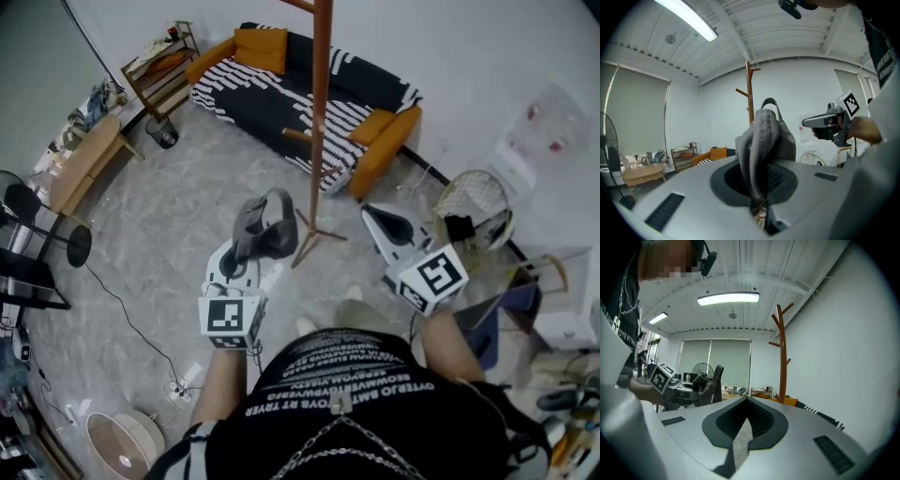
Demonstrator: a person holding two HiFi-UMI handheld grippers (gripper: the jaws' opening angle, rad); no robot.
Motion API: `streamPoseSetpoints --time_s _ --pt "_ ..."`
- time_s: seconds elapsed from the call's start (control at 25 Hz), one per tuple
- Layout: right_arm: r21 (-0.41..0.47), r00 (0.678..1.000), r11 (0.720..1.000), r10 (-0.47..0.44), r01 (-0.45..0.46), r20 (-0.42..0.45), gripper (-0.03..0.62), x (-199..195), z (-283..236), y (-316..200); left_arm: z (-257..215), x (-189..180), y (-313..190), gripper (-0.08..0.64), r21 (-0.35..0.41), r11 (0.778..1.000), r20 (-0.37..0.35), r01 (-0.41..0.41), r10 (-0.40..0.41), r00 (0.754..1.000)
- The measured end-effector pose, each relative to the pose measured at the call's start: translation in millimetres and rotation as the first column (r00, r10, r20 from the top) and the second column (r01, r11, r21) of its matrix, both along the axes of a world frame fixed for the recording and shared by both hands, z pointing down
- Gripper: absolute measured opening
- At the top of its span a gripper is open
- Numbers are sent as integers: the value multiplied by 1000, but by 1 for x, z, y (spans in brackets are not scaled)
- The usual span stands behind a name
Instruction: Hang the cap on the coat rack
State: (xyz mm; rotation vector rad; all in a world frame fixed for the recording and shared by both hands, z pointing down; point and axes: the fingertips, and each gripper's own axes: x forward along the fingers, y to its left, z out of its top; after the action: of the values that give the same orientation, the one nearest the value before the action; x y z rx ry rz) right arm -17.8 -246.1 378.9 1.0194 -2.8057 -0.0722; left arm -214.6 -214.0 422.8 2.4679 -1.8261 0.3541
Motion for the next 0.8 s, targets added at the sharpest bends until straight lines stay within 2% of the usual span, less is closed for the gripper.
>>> streamPoseSetpoints --time_s 0.24,0.48,0.8 --pt "-1 1000 1000 1 -1 15 2 0 2 -22 3 1 -13 14 -13 1000 27 -13 14 1000" --pt "18 999 999 -39 39 27 2 -11 -4 -50 6 -6 -29 14 -32 999 31 25 -24 999" --pt "-2 997 998 -70 70 37 2 -12 1 -94 11 -2 -64 14 -46 997 33 57 -55 998"
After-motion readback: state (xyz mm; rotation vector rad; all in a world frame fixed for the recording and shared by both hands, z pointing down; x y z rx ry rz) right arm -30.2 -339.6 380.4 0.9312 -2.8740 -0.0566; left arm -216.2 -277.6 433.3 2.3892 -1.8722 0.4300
